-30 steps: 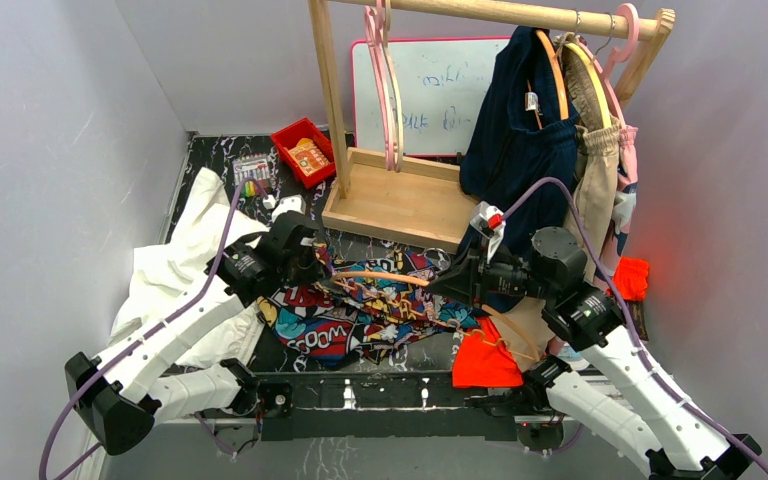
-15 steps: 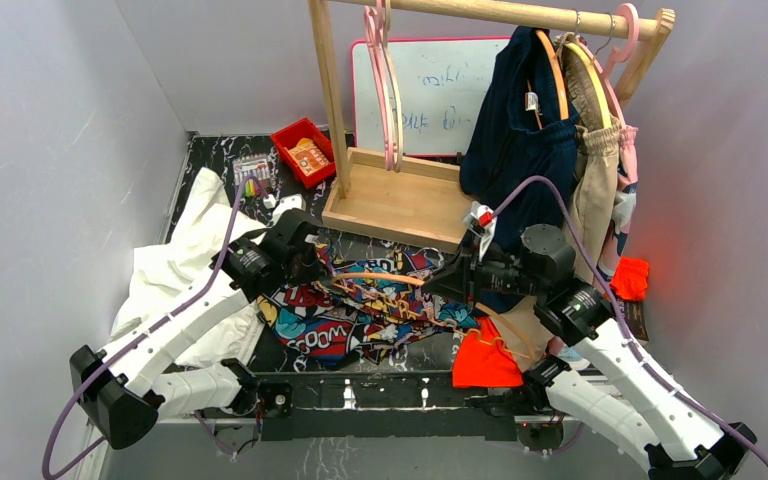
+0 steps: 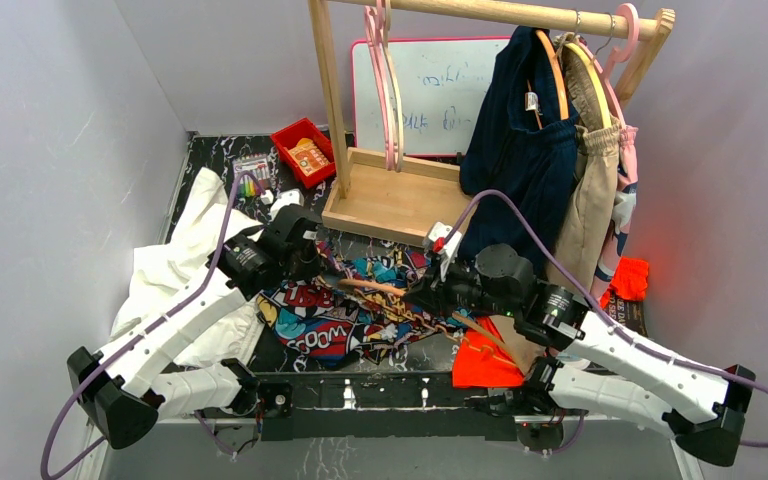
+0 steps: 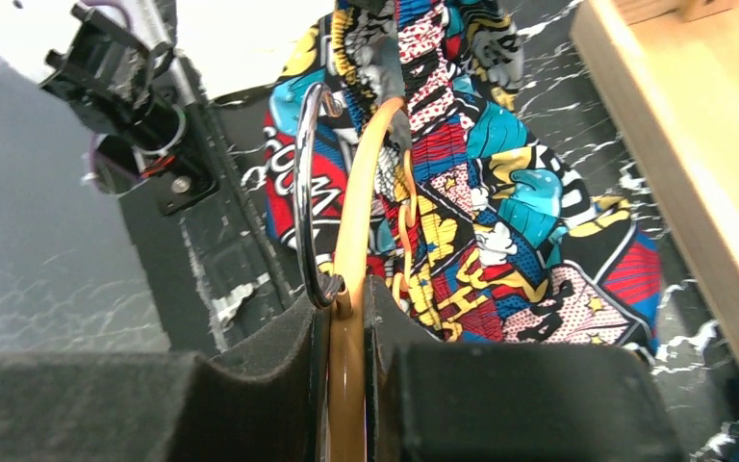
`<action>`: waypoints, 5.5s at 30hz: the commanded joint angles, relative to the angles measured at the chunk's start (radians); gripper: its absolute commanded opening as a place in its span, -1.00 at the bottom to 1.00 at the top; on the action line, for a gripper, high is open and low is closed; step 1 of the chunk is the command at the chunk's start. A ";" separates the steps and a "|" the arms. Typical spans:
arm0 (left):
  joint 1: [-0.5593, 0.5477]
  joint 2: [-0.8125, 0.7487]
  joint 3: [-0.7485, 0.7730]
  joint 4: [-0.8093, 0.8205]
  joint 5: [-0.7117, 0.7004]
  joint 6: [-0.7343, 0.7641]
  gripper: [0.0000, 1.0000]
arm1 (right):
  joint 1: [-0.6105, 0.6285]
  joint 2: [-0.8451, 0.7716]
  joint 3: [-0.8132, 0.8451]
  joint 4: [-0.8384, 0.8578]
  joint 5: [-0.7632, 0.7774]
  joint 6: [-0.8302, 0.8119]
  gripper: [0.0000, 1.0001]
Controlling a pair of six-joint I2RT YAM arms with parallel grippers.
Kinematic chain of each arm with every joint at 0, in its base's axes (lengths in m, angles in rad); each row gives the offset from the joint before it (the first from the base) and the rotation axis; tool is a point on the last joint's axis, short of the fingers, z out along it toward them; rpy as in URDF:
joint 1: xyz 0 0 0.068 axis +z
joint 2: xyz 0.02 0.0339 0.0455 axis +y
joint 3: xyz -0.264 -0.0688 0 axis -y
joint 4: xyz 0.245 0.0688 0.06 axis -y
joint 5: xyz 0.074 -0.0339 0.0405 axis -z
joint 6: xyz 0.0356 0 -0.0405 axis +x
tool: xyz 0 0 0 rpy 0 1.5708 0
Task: Place the shorts on the hanger
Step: Hang the shorts on the hanger.
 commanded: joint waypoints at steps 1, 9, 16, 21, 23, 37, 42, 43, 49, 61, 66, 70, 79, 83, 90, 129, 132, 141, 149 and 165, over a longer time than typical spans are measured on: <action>0.004 -0.007 0.062 -0.020 -0.018 -0.004 -1.00 | 0.094 0.004 0.090 0.063 0.343 -0.055 -1.00; 0.004 -0.034 0.062 -0.014 0.016 -0.008 -1.00 | 0.148 0.125 0.035 0.170 0.242 -0.044 -1.00; 0.005 -0.047 0.072 -0.014 0.039 0.002 -1.00 | 0.161 0.191 0.039 0.337 0.230 -0.028 -1.00; 0.004 -0.048 0.130 -0.027 0.025 0.018 -1.00 | 0.162 0.128 0.076 0.486 0.155 -0.036 -1.00; 0.004 -0.044 0.155 -0.024 0.027 0.025 -1.00 | 0.160 0.142 0.078 0.502 0.149 -0.032 -1.00; 0.004 -0.035 0.307 0.026 0.169 0.033 -1.00 | 0.160 0.270 0.056 0.656 0.234 -0.023 -1.00; 0.004 -0.043 0.381 0.026 0.210 0.046 -1.00 | 0.161 0.220 0.064 0.823 0.338 -0.047 -1.00; 0.004 -0.047 0.387 0.025 0.213 0.049 -1.00 | 0.160 0.220 0.053 0.852 0.367 -0.041 -1.00; 0.004 -0.065 0.394 0.004 0.186 0.063 -1.00 | 0.159 0.287 0.036 0.874 0.351 0.015 -1.00; 0.004 -0.019 0.556 0.009 0.230 0.098 -1.00 | 0.158 0.376 0.131 0.760 0.157 0.061 -1.00; 0.004 -0.021 0.560 0.003 0.218 0.124 -1.00 | 0.158 0.316 0.118 0.743 0.088 0.057 -1.00; 0.005 -0.013 0.532 0.025 0.268 0.114 -1.00 | 0.158 0.229 0.101 0.791 0.184 0.031 -1.00; 0.004 0.006 0.462 0.057 0.390 0.109 -1.00 | 0.131 0.185 -0.024 0.949 0.238 0.084 -1.00; 0.004 0.017 0.469 0.058 0.417 0.110 -1.00 | 0.116 0.190 0.006 0.961 0.260 0.074 -1.00; 0.005 0.033 0.467 0.087 0.488 0.074 -1.00 | 0.082 0.224 -0.058 1.112 0.336 0.135 -1.00; 0.005 -0.079 0.340 0.115 0.453 0.080 0.56 | 0.023 0.174 -0.145 1.345 0.236 0.260 -1.00; 0.004 -0.091 0.359 0.104 0.439 0.093 0.58 | 0.024 0.154 -0.144 1.340 0.231 0.259 -1.00; 0.004 -0.184 0.409 0.117 0.372 0.191 0.86 | 0.024 0.029 -0.168 1.227 0.212 0.229 -1.00; 0.004 -0.366 0.318 0.228 0.322 0.397 0.86 | 0.024 -0.194 -0.175 0.973 0.147 0.161 -1.00; 0.004 -0.305 0.326 0.415 0.862 0.782 0.60 | 0.024 -0.384 -0.014 0.446 -0.055 0.094 -1.00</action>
